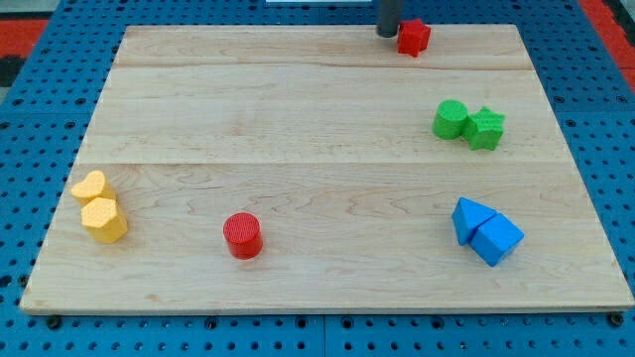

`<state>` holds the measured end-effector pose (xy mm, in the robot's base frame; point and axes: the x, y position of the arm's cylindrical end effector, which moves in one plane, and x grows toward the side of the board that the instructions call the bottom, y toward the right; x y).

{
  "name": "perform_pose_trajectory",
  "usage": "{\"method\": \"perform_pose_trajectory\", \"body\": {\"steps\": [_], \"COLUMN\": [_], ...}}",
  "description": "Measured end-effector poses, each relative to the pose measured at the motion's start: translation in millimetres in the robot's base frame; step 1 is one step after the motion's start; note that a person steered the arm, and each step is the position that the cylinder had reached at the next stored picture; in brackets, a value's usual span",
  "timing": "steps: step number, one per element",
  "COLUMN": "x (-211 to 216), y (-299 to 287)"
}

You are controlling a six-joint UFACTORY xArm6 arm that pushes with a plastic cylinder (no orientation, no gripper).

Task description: Move the red circle to the top left of the green circle

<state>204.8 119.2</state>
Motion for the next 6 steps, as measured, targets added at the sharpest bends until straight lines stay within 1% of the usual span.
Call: {"method": "perform_pose_trajectory", "body": {"steps": [1, 2, 3, 4, 5, 6], "x": [18, 29, 100, 238, 359, 395], "y": [7, -21, -117, -157, -132, -217]}}
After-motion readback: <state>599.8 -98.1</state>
